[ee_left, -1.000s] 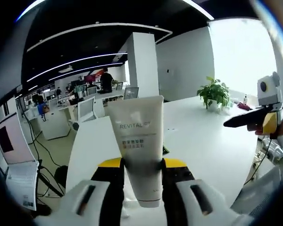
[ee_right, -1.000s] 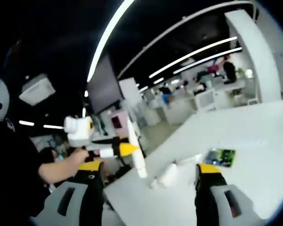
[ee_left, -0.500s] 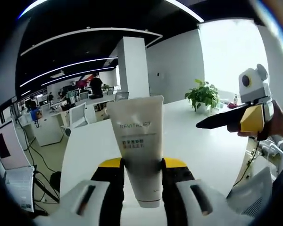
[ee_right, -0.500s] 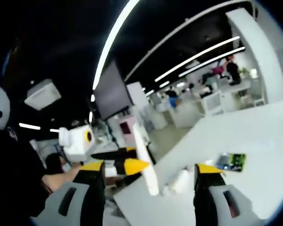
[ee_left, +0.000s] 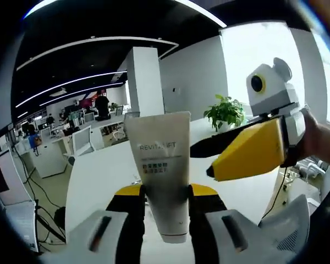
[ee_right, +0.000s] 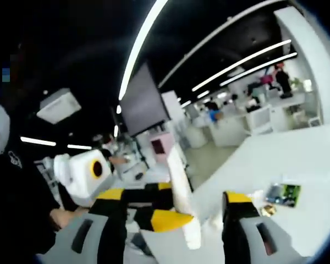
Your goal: Arrange the skincare products in the storage area until every visible bottle or jar stands upright without overlapping.
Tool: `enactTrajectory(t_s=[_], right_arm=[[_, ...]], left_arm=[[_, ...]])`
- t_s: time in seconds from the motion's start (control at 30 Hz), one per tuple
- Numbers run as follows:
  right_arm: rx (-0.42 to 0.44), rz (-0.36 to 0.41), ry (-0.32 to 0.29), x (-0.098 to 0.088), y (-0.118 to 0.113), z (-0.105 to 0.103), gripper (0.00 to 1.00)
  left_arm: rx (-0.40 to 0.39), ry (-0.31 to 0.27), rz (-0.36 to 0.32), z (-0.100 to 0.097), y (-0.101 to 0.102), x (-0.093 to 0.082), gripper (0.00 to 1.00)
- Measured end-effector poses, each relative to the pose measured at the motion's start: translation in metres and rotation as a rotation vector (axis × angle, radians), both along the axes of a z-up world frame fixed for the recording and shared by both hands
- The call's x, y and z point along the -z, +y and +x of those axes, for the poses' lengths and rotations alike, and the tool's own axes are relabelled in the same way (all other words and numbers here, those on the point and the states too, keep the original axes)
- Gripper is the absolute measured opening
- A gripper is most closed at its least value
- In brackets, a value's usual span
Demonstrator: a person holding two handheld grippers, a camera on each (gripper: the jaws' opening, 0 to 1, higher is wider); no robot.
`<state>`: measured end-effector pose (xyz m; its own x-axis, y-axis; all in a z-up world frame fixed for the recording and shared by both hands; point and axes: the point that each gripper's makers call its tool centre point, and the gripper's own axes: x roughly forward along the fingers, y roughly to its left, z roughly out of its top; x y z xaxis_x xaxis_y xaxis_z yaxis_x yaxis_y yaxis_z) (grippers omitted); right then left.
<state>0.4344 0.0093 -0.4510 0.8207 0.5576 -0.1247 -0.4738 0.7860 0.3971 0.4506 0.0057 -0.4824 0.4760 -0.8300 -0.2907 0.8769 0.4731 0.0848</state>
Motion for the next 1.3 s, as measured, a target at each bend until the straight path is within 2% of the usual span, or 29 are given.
enactTrajectory(t_s=[0.23, 0.43, 0.53, 0.83, 1.03, 1.17, 1.3], right_arm=[[0.008, -0.007, 0.019, 0.001, 0.006, 0.007, 0.55], [0.003, -0.041, 0.012, 0.000, 0.013, 0.014, 0.46], [-0.003, -0.023, 0.004, -0.004, 0.020, 0.016, 0.46], [-0.002, -0.051, 0.001, -0.001, 0.036, 0.017, 0.38], [0.020, -0.064, -0.004, 0.000, 0.041, 0.018, 0.33], [0.055, -0.081, -0.008, 0.004, 0.038, 0.019, 0.20], [0.076, -0.083, -0.010, 0.006, 0.040, 0.020, 0.15]], left_arm=[[0.030, -0.007, -0.006, -0.008, -0.004, -0.005, 0.26], [0.039, -0.001, 0.017, -0.012, -0.003, 0.000, 0.26], [0.041, 0.006, 0.009, -0.013, -0.001, -0.002, 0.26], [0.047, -0.007, 0.007, -0.016, 0.008, -0.005, 0.26], [0.062, 0.005, 0.003, -0.018, 0.014, -0.004, 0.26], [0.080, 0.013, -0.003, -0.020, 0.019, -0.003, 0.26], [0.089, 0.015, -0.002, -0.022, 0.024, -0.004, 0.26]])
